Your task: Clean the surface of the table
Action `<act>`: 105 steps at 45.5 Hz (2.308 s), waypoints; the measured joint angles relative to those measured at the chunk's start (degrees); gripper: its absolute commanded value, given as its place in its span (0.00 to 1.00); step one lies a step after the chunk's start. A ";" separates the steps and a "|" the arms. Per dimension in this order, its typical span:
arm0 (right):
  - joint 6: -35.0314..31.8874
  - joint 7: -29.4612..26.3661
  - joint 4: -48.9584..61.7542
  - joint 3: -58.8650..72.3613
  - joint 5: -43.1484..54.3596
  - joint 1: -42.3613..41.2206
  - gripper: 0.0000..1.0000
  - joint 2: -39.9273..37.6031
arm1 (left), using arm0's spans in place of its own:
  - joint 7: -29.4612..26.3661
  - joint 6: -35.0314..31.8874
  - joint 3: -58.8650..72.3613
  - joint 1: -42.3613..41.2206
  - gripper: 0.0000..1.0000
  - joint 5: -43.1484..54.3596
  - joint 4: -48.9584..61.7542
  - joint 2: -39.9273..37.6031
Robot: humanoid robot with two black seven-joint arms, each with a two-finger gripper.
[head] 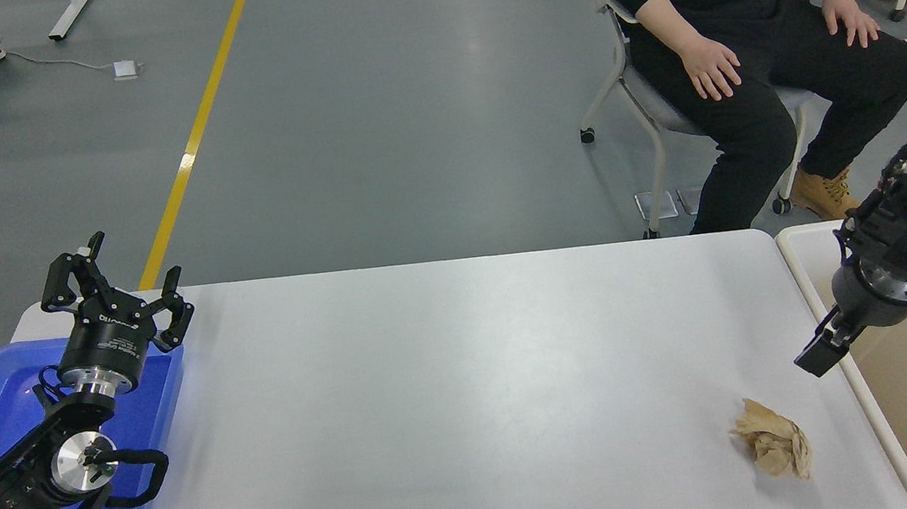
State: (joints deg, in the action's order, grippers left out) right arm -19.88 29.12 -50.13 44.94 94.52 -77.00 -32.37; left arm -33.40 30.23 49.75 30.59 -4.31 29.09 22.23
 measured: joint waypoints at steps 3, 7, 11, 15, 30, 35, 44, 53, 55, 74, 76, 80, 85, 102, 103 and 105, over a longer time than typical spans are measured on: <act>0.33 -0.02 -0.95 0.11 0.38 0.75 1.00 -0.30 | 0.00 0.00 0.00 0.00 1.00 0.00 0.00 0.00; 0.72 -0.01 -3.06 0.14 0.79 1.60 1.00 -0.96 | 0.00 0.00 0.00 0.00 1.00 0.00 0.00 -0.02; 0.99 -0.01 -5.34 0.06 1.03 1.89 1.00 -1.64 | 0.00 0.00 0.00 0.00 1.00 0.00 0.00 -0.03; 1.14 -0.02 -7.70 -0.07 1.15 1.67 1.00 -2.53 | 0.00 0.00 0.00 0.00 1.00 0.00 0.00 -0.03; 1.44 -0.04 -12.93 -2.03 0.68 0.36 1.00 -4.52 | 0.00 0.00 0.00 0.00 1.00 0.00 0.00 -0.01; 1.47 -0.07 -13.42 -3.14 0.53 1.20 1.00 -4.91 | 0.00 0.00 0.00 0.00 1.00 0.00 0.00 0.00; 1.61 -0.26 -13.57 -8.43 0.00 5.67 1.00 -5.26 | 0.00 0.00 0.00 0.00 1.00 0.01 0.00 0.00; 2.59 -0.44 -12.20 -11.80 -0.24 9.20 1.00 -5.36 | 0.00 0.00 0.00 0.00 1.00 0.00 0.00 0.00; 2.96 -0.46 -11.60 -12.19 -0.27 9.70 1.00 -5.37 | 0.00 0.00 0.00 0.00 1.00 0.00 0.00 -0.01; 4.97 -0.54 -6.94 -13.71 -0.37 12.76 1.00 -5.27 | 0.00 0.00 0.00 0.00 1.00 0.00 -0.01 -0.04; 5.09 -0.54 -6.81 -13.74 -0.38 12.97 1.00 -5.25 | 0.00 0.00 0.00 0.00 1.00 0.00 -0.01 -0.04; 5.60 -0.54 -6.43 -13.82 -0.39 13.66 1.00 -5.17 | 0.00 0.00 0.00 0.00 1.00 0.00 -0.01 -0.03; 6.91 -0.56 -4.96 -13.90 -0.47 14.94 1.00 -4.80 | 0.00 0.00 0.00 0.00 1.00 0.00 -0.01 -0.03; 9.34 -0.48 -1.37 -14.78 -2.49 17.96 0.96 -3.48 | 0.00 0.00 0.00 0.00 1.00 0.00 0.00 -0.03; 9.37 -0.48 -1.30 -14.82 -2.64 18.08 0.95 -3.46 | 0.00 0.00 0.00 0.00 1.00 0.00 0.00 -0.03; 9.44 -0.48 -1.18 -14.88 -2.91 18.37 0.90 -3.41 | 0.00 0.00 0.00 0.00 1.00 0.00 0.00 -0.03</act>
State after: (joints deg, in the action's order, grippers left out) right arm -10.44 28.64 -51.31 30.06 91.62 -58.63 -35.78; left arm -33.40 30.23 49.75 30.59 -4.31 29.08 22.19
